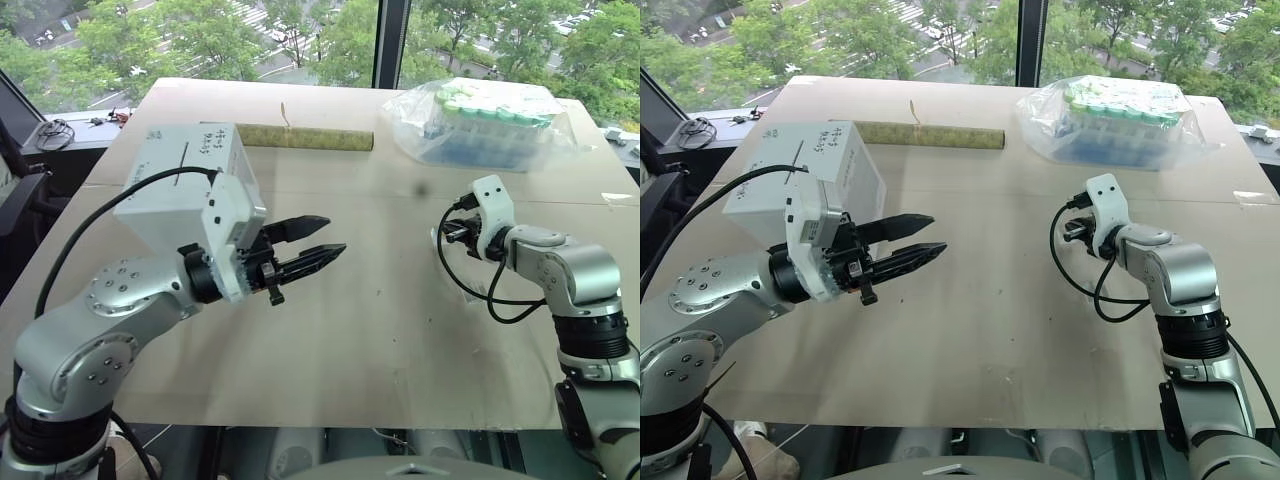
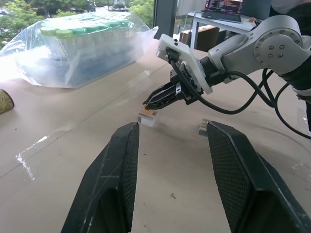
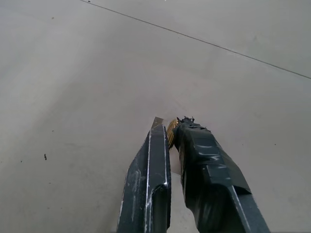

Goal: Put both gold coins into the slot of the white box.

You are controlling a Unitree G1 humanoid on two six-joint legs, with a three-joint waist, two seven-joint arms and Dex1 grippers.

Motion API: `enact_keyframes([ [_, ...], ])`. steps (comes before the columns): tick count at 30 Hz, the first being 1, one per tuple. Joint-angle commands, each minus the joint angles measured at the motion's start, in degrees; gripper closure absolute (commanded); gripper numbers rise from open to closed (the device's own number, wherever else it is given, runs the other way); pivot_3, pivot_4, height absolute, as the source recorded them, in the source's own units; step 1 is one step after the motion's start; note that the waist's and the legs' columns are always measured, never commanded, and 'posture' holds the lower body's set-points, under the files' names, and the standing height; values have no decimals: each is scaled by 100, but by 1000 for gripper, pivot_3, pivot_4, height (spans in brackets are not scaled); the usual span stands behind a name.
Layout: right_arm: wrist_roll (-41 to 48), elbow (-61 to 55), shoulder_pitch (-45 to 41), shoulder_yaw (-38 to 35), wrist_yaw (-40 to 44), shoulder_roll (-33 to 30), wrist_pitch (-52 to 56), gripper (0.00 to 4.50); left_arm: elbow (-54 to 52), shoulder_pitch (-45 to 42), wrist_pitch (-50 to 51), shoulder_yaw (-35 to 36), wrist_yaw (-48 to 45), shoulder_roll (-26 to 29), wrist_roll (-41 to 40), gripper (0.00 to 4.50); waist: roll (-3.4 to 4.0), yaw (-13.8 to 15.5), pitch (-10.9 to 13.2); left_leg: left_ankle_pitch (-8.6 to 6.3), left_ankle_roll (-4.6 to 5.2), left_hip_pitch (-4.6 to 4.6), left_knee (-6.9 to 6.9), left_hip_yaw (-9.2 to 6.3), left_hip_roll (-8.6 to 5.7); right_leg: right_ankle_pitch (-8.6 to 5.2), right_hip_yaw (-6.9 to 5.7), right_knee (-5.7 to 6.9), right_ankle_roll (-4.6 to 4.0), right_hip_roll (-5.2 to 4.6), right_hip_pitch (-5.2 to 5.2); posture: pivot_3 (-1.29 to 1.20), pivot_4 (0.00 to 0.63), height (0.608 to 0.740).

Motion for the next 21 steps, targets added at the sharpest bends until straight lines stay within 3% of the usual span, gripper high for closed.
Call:
enact_keyframes([
  [1,-6,5,-30,-61,-1,22,13,4288,-211,33,-167,-2,-33,-9,48,2296,0,0,0,0,0,0,0,0,0,0,0,0,0,0,0,0,150,740],
  [21,224,-139,-63,-474,205,-68,-52,4288,-72,165,-380,-20,-81,-138,134,2296,5,2,3,0,0,0,-4,0,1,0,0,-4,0,0,-1,0,150,740],
])
